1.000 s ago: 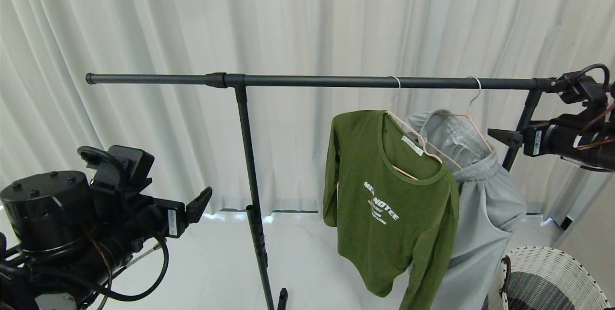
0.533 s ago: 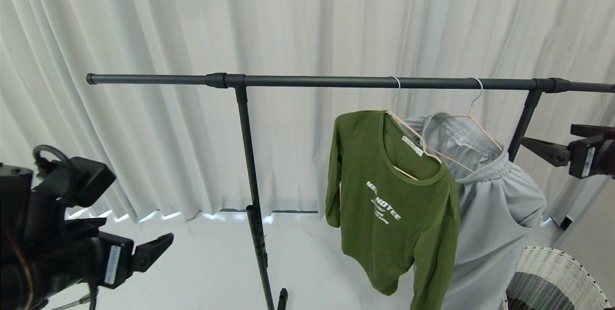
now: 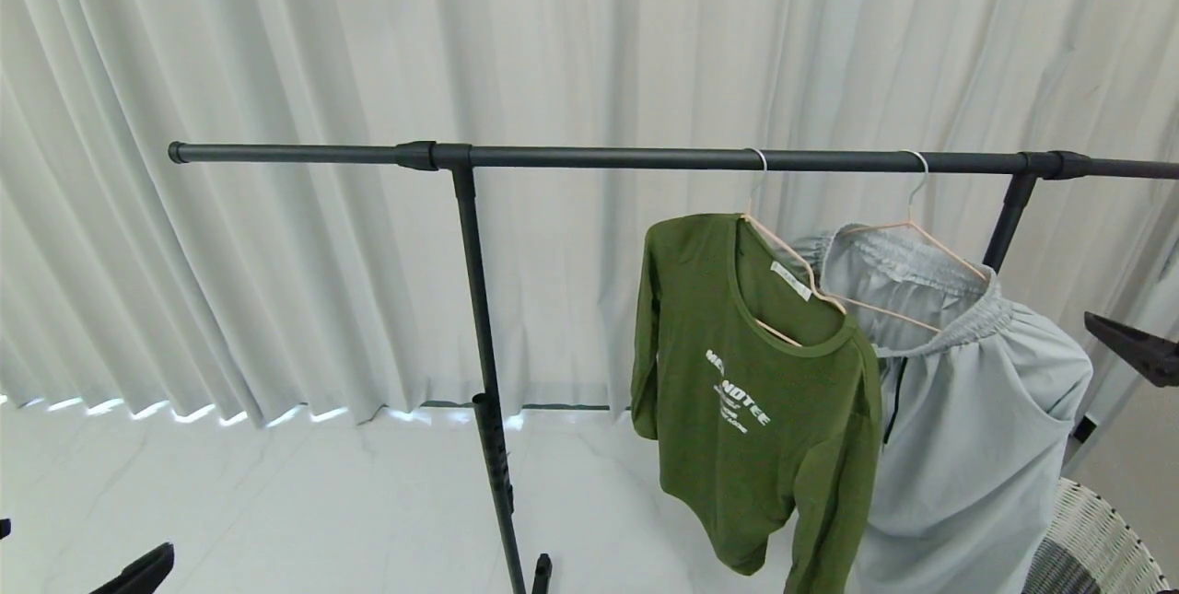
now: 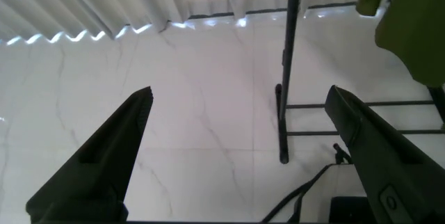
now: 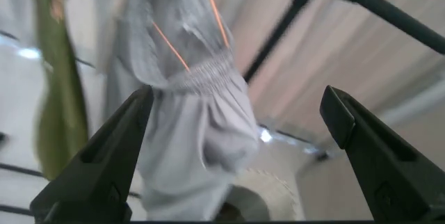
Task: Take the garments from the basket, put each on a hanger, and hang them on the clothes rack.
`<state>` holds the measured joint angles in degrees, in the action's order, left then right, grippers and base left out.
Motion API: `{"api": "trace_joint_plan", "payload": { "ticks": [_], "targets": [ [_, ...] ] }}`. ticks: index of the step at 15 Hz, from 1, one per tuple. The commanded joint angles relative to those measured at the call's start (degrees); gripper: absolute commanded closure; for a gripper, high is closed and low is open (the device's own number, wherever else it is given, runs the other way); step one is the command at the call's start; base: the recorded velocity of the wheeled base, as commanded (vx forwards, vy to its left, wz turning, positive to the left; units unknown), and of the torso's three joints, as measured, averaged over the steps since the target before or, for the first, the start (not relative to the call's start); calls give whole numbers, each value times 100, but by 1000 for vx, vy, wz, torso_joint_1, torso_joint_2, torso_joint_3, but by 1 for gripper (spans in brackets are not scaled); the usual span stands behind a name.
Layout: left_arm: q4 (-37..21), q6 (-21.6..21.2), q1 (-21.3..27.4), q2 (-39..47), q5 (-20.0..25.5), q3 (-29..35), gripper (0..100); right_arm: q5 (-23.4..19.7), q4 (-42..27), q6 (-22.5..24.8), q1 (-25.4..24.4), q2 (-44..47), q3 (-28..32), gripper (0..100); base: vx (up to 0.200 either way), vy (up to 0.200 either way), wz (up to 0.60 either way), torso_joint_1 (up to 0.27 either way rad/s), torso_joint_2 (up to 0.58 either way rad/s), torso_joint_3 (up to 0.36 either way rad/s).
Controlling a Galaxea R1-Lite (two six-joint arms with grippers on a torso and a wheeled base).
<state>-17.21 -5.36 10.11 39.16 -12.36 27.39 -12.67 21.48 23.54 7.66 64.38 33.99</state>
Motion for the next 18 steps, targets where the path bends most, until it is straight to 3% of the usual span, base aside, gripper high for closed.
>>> {"api": "trace_joint_plan", "payload": {
  "ticks": [1,5,11,13,14,16,18],
  "targets": [
    [-1,-70,-61,-699,-47,-261,0,10,-144,54,184,-242,-33,0,0,0,0,0,0,0],
    [7,-263,-53,-716,-21,-393,0,27,-724,318,386,-496,-50,0,-150,0,0,9,3,-1],
    [7,-290,-53,-1138,-38,-551,0,19,-724,309,500,-743,-305,0,-200,0,0,-2,2,4],
    [7,-299,-53,-1648,-47,-735,0,10,-724,45,500,-1156,-709,0,-100,0,0,6,-1,1],
    [-1,-299,-88,-2175,-153,-885,0,-17,-724,-341,491,-1648,-1070,0,0,0,0,0,0,0],
    [7,-281,-290,-2518,-821,-1017,0,-131,-768,-825,465,-2412,-1518,0,0,0,0,0,0,0],
    [7,-149,-439,-3028,-1067,-1184,0,-359,-1260,-895,456,-3344,-2019,0,0,0,0,0,0,0]
  ]
}}
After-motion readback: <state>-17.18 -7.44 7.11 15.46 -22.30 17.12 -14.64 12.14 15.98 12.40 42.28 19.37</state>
